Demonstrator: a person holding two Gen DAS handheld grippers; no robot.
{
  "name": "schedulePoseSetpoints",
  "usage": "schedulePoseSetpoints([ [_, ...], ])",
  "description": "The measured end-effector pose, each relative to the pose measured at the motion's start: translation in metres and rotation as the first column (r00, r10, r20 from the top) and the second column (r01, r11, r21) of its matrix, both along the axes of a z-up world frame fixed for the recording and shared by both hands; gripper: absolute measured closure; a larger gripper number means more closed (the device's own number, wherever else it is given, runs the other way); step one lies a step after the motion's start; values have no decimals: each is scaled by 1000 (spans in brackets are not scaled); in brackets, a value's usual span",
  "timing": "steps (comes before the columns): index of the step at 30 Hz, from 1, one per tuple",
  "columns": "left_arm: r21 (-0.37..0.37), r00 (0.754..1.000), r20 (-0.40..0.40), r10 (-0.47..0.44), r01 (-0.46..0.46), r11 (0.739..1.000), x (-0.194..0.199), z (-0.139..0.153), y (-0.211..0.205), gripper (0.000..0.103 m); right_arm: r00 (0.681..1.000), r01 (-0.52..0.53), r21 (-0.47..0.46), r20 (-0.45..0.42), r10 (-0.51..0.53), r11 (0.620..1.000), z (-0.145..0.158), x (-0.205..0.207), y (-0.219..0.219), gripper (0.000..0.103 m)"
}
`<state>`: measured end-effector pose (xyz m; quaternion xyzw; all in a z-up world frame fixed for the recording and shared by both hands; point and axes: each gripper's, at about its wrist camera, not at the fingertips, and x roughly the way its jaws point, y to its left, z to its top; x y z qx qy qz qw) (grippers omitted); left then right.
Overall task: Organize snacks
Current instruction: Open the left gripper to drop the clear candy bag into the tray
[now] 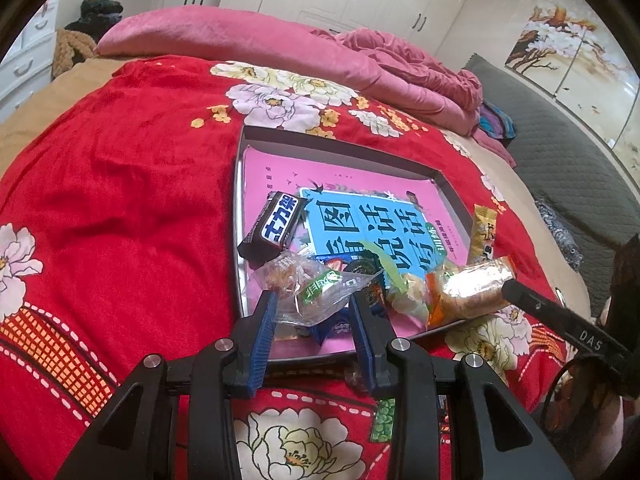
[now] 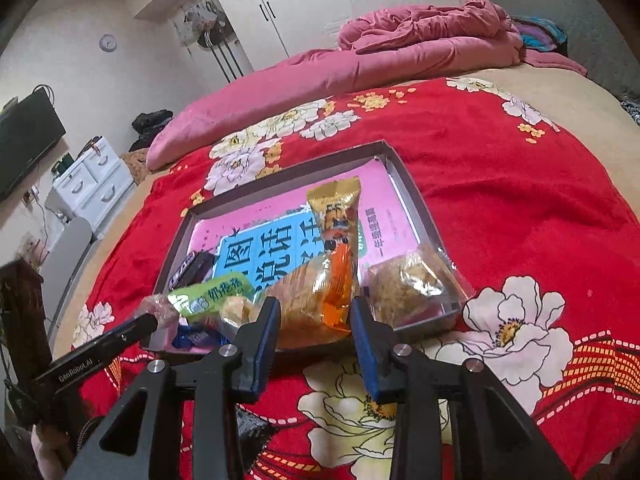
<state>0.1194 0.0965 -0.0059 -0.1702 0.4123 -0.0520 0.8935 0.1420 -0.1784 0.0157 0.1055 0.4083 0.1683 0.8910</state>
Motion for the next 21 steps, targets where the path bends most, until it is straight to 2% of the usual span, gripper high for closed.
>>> schedulePoseSetpoints([
  [14,4,1000,-11,2,-2,1000,1,-2,-2,64,1000,-16,-36,2,16,999,-2,7,14,67],
  [21,13,1000,-3,-10,10,1000,2,1,-6,55,1000,12,-32,-21,-12,999,-6,11,9,67],
])
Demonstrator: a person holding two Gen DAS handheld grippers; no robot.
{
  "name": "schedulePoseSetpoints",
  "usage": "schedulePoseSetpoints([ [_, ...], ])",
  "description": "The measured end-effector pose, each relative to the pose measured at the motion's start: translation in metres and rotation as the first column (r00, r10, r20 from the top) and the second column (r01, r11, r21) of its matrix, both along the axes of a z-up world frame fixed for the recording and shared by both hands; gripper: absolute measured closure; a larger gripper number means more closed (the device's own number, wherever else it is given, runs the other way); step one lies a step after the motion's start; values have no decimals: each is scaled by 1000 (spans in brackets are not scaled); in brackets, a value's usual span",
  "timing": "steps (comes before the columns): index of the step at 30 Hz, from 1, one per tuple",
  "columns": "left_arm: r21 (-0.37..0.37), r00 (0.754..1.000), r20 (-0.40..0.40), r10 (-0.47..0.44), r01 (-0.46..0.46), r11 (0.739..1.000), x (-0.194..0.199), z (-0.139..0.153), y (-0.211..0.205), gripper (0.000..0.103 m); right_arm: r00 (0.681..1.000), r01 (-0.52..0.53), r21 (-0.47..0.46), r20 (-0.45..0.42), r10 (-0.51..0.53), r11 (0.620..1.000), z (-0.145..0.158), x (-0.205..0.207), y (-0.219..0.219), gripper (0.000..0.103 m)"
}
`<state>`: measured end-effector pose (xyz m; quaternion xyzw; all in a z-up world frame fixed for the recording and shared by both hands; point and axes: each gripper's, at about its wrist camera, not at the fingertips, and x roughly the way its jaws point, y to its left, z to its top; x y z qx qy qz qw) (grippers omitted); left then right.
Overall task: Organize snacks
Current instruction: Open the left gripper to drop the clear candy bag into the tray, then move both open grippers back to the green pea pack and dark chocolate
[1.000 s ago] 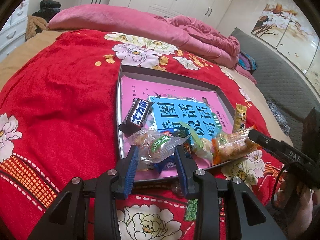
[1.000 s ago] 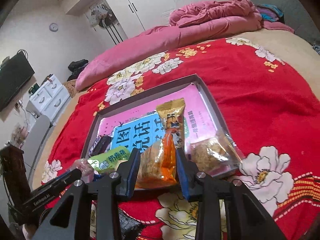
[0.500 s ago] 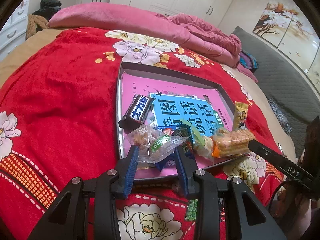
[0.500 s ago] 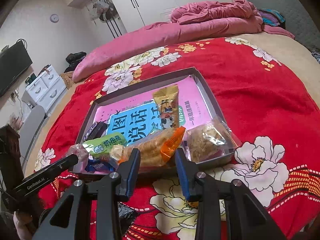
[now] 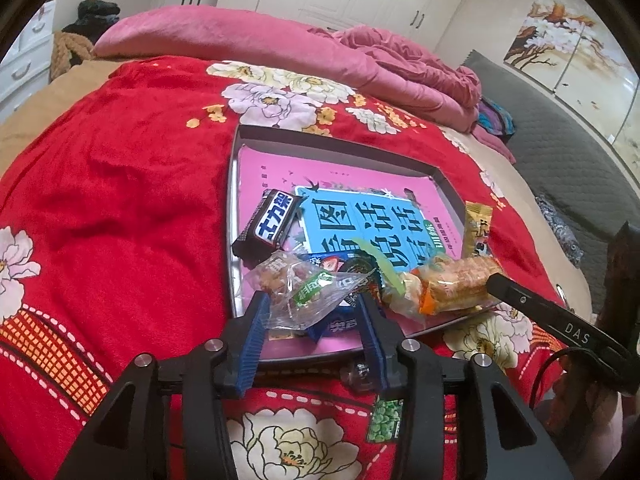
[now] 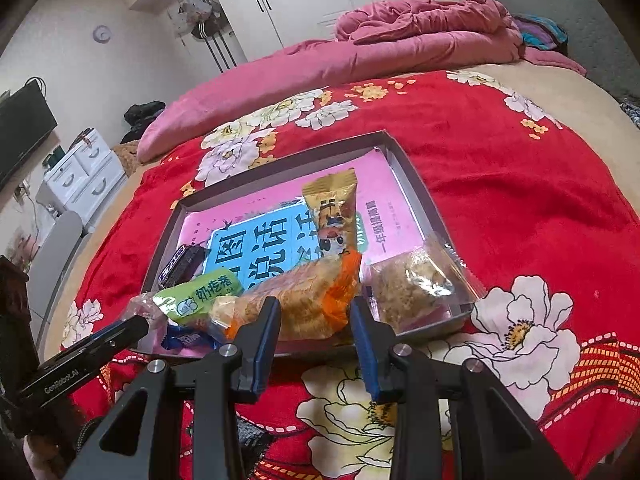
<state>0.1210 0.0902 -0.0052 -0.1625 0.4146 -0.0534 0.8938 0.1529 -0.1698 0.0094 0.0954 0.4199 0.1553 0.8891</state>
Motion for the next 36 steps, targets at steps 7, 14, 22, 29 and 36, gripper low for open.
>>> schedulePoseSetpoints([
  [7,0,1000,5,-1,1,1000,-1,1,0,52,1000,23,22,-1,-23,999,2,1,-8,67],
  [14,-1,1000,19,-3,3,1000,-2,5,0,46,999,35,17,3,-36,999,4,-1,-12,67],
  [22,8,998,61,1,-2,1000,-6,14,-1,37,998,40,28,45,-41,999,15,-8,-16,59],
  [29,-3,996,92,20,-20,1000,-10,21,4,32,996,13,28,93,-16,1000,27,-15,-15,51],
  [36,-38,990,133,45,-41,998,-16,31,14,30,988,-58,6,146,56,998,36,-31,-5,47],
])
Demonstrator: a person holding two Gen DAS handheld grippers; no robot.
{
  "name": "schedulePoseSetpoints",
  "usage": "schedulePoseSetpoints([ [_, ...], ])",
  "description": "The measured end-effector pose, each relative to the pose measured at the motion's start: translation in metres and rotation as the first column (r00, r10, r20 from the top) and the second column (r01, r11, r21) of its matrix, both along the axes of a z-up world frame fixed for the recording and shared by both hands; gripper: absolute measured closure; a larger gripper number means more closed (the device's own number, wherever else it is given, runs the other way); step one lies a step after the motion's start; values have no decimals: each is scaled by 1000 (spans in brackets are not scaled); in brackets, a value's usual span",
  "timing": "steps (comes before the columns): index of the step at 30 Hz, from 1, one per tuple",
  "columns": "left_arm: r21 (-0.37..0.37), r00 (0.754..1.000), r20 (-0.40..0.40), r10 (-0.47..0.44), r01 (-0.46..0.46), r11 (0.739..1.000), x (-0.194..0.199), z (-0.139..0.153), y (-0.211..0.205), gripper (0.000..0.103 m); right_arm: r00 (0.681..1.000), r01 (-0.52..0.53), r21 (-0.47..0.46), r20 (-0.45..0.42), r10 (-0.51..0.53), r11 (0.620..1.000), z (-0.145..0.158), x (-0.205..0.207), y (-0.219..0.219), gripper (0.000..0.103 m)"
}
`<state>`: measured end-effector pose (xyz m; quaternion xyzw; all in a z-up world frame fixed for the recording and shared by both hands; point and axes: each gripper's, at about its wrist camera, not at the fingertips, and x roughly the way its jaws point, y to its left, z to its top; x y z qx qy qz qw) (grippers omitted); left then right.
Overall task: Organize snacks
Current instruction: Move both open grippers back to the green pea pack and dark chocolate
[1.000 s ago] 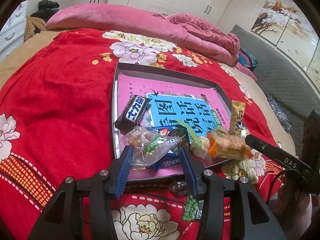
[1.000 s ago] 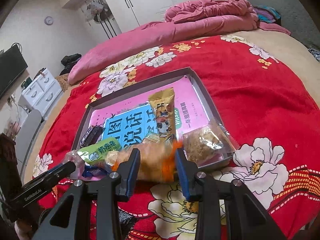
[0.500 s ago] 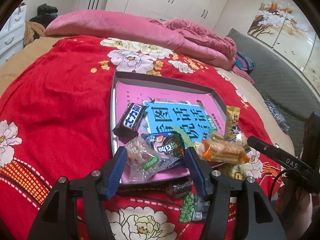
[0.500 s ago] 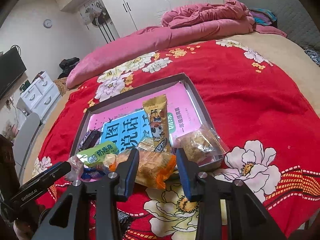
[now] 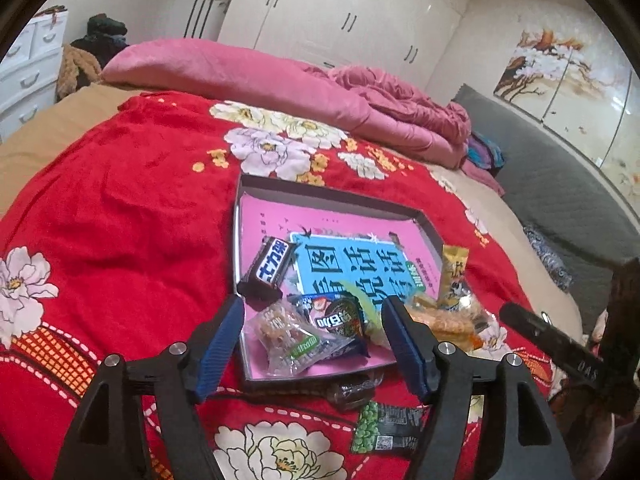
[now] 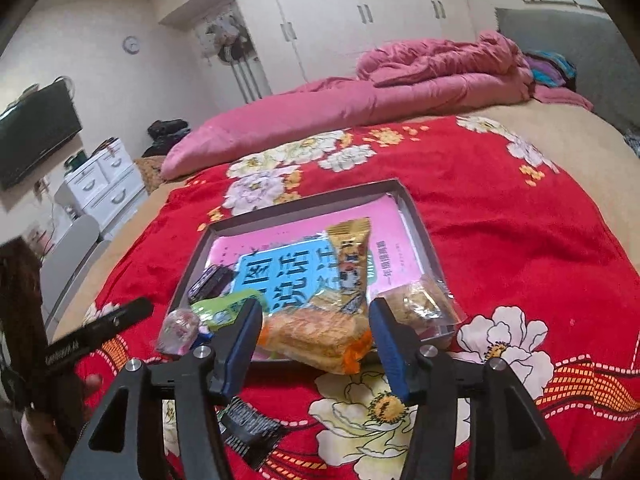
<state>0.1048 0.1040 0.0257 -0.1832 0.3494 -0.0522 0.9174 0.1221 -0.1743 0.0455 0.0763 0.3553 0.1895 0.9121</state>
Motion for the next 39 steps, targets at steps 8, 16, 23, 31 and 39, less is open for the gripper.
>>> schedulePoseSetpoints([
  [8,15,1000,5,-16,16,1000,-11,5,-1,30,994,-105,-27,27,106,994,2,-19,16,46],
  [16,29,999,-17,-40,41,999,-24,3,-11,30,979,-200,-65,14,201,978,-5,-36,26,45],
  [23,42,998,-40,-58,60,997,-30,0,-21,30,966,-256,-108,8,259,961,-11,-48,33,42],
  [31,21,993,-80,-87,89,996,-34,-7,-28,30,945,-326,-153,-7,328,933,-18,-57,43,35],
  [39,-13,982,-141,-124,123,992,-32,-22,-37,30,916,-399,-209,-49,398,893,-36,-61,57,31],
])
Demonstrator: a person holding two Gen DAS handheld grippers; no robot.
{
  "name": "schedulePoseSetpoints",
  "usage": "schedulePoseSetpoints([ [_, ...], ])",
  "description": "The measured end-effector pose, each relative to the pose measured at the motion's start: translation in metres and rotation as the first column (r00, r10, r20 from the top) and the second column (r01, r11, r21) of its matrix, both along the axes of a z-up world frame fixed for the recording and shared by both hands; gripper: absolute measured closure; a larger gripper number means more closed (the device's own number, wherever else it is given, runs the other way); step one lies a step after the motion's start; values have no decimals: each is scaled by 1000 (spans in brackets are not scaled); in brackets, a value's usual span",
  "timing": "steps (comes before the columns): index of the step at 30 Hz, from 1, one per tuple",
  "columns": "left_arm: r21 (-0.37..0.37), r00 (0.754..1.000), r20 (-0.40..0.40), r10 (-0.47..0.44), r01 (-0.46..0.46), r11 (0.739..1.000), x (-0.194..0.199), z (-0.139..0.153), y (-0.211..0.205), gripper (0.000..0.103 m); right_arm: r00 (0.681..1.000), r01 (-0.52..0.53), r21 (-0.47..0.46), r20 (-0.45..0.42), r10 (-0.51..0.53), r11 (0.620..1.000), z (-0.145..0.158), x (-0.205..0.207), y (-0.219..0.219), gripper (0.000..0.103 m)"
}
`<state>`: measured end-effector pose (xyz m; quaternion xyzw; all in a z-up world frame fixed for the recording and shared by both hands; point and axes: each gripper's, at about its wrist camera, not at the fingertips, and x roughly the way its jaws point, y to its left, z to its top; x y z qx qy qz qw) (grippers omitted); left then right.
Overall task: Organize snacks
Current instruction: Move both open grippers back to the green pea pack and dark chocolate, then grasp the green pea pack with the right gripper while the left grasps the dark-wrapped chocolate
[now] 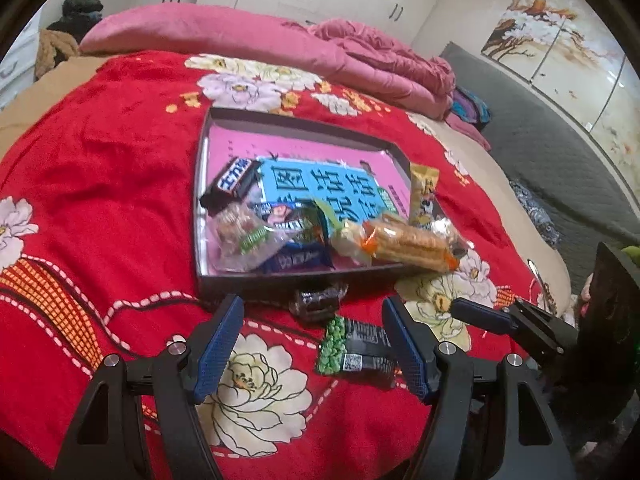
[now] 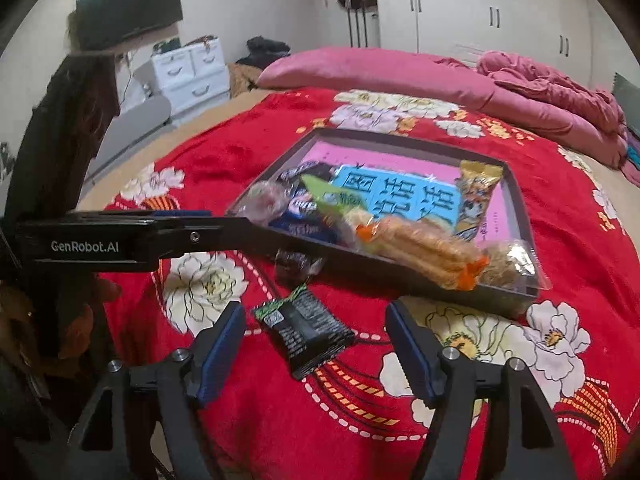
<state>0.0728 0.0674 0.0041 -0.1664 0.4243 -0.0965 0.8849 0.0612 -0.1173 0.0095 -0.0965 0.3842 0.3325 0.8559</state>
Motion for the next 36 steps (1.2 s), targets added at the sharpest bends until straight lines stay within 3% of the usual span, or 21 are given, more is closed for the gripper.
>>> schedulePoseSetpoints([
  [9,-8,996,-78,-39,39,999,10,-23,-10,30,997,-75,-117,-18,74,990,-30,9,20,31],
  [22,-12,988,-149,-38,37,999,26,-44,-16,30,988,-153,-123,-50,148,981,-57,26,39,31],
  [28,-14,987,-155,-40,39,999,34,-49,-21,30,981,-183,-96,-77,176,979,-59,20,36,55],
  [30,-19,987,-153,-40,38,999,37,-50,-24,30,982,-168,-68,-104,160,983,-59,20,30,56],
  [36,0,987,-158,-21,22,1000,45,-52,-30,53,987,-116,-56,-117,109,992,-54,12,10,57],
])
